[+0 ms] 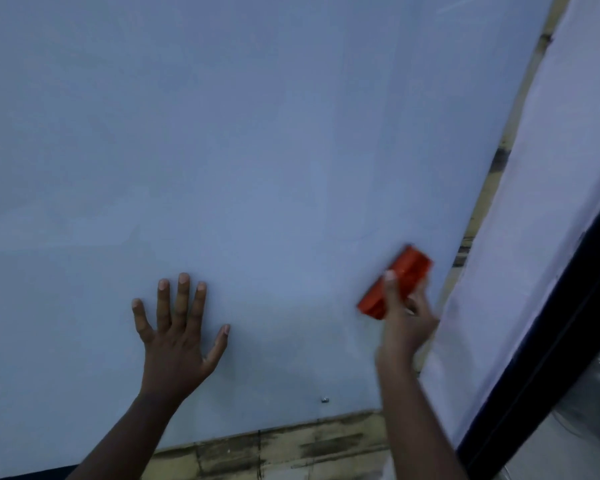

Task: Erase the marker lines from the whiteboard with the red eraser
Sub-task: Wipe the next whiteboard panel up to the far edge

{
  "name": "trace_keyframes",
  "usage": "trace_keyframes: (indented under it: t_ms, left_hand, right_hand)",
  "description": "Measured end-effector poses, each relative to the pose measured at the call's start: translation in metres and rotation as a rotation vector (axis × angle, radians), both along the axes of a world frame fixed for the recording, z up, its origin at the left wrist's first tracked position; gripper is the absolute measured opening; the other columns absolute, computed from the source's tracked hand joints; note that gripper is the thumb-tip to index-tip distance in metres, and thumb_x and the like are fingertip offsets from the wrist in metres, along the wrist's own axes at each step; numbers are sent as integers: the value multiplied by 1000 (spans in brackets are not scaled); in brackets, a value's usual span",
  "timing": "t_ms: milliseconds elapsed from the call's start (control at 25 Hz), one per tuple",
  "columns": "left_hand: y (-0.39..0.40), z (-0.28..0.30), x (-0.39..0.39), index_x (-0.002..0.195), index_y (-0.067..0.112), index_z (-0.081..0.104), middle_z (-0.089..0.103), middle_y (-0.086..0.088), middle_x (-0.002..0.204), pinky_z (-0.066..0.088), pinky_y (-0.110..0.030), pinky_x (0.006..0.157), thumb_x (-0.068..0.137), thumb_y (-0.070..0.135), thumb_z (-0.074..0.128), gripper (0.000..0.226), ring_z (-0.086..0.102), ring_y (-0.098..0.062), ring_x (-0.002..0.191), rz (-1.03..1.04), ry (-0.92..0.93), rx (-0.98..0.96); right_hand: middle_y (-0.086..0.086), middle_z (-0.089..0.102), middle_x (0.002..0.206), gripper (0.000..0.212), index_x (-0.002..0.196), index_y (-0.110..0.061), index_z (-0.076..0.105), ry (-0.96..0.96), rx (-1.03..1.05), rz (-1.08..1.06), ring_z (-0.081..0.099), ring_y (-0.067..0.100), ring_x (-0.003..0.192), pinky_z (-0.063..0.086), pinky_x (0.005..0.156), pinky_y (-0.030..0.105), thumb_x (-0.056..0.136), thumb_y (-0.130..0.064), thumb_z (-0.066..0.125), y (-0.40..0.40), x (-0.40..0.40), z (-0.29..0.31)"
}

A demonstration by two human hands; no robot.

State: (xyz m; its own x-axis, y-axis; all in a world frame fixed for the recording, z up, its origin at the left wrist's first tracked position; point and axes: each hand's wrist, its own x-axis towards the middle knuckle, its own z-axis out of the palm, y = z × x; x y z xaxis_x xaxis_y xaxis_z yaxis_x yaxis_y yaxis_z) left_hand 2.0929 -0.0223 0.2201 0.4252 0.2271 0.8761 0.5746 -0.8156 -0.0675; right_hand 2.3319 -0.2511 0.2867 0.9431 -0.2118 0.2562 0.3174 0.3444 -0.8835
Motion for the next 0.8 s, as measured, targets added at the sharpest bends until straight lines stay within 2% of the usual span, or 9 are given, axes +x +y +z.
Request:
trace_keyframes:
  t_ms: [80,160,240,320,400,480,520,720,800]
  left_hand:
    - [1,-1,1,171,13,10,1,-12,179,-1,-69,127,98,58,48,94,0,-36,166,8,-7,-2]
    - [1,-2,4,172,15,8,0,-10,180,-3,-68,127,97,58,48,95,-2,-35,166,8,-24,-5]
    - [1,-4,6,172,15,8,0,-9,180,-4,-68,127,96,57,48,95,-2,-34,166,3,-37,-5]
    - [1,-6,7,172,15,8,0,-9,180,-5,-67,127,95,57,48,96,-2,-34,166,-1,-50,2]
    - [1,-6,7,172,15,8,0,-9,180,-5,-67,127,95,57,48,96,-2,-35,166,3,-51,4]
    - [1,-4,8,172,16,6,-2,-10,180,-4,-68,127,96,58,46,96,-3,-35,166,0,-39,-10]
    - [1,-4,7,172,16,5,-2,-10,180,-4,-68,127,96,58,45,95,-4,-35,166,1,-29,-20]
    - [-7,-4,5,171,14,8,2,-13,179,5,-72,127,99,56,44,91,2,-38,165,10,-17,-36]
    - [-13,-2,3,170,14,20,13,-15,178,8,-70,127,98,54,49,87,10,-37,165,7,-59,-44]
  right_hand:
    - [-14,74,113,54,125,-34,71,164,262,145,71,15,106,60,89,44,75,-49,87,-16,28,22]
    - [-19,71,120,58,135,-39,63,177,310,169,69,13,114,59,94,44,82,-41,84,-21,34,31]
    - [-23,72,107,65,139,-28,63,134,158,33,69,9,106,58,96,44,81,-52,81,-9,21,34]
    - [-7,68,97,77,138,-18,65,-18,-89,-117,67,17,92,57,88,43,77,-64,72,17,-12,27]
    - [1,53,95,73,139,-18,64,-336,-365,-62,58,24,85,53,76,40,80,-61,70,50,-63,15]
    - [2,50,97,68,144,-26,59,-676,-726,-68,52,22,86,47,73,36,84,-57,70,75,-111,2]
    - [2,52,98,68,146,-29,55,-785,-842,-85,51,21,87,46,73,36,86,-57,70,83,-125,-4]
    - [3,54,97,66,147,-35,52,-969,-928,-71,52,24,86,45,70,39,87,-58,67,84,-128,19]
    - [1,52,93,64,138,-32,63,-872,-789,-66,52,24,83,47,72,38,81,-58,71,72,-102,40]
